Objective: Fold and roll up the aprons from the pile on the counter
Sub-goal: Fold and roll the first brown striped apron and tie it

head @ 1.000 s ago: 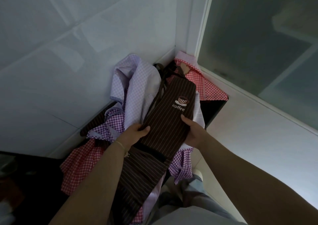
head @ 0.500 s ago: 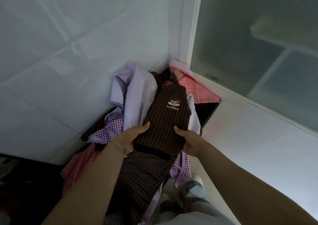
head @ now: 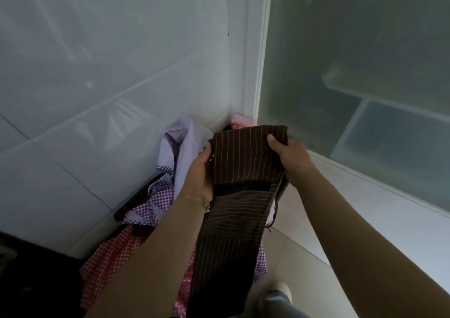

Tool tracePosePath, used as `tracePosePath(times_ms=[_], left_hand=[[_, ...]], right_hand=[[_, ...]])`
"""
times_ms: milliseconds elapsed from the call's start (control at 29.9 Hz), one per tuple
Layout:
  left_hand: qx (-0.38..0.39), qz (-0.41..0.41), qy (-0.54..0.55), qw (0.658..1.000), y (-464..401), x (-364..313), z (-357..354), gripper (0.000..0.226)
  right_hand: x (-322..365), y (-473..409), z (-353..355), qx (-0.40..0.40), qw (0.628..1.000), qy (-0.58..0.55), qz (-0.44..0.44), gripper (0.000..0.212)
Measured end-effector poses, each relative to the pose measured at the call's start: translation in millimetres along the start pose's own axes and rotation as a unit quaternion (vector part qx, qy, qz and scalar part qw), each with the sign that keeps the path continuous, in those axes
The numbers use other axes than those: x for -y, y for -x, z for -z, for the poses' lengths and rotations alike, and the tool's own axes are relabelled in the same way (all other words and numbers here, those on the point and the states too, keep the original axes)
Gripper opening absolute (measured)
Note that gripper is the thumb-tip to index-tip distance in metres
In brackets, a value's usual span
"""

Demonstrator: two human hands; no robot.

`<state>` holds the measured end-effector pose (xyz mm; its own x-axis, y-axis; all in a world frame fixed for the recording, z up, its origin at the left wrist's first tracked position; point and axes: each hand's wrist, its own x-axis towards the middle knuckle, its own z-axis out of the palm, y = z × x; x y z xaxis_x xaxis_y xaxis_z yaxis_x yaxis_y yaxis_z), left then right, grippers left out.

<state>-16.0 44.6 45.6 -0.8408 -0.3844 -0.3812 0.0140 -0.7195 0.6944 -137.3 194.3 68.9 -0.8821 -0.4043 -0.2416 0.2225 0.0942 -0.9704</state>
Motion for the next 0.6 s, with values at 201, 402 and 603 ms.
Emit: tracePosePath(times_ms=[201, 402, 603], left_hand=[[-0.054, -0.105, -0.092, 0.989, 3, -19, -34, 0.040], [-0.055, -0.168, -0.260, 0.949, 11, -22, -63, 0.032], [-0.077, -0.276, -0.212, 0.934, 22, -13, -103, 0.018]], right_hand=[[47, 12, 20, -0.018, 0.997, 0.016, 0.073, 0.030], [76, 14, 35, -0.033, 0.985, 0.096, 0.138, 0.030], [92, 18, 67, -0.118, 0.969, 0.133, 0.172, 0.037]])
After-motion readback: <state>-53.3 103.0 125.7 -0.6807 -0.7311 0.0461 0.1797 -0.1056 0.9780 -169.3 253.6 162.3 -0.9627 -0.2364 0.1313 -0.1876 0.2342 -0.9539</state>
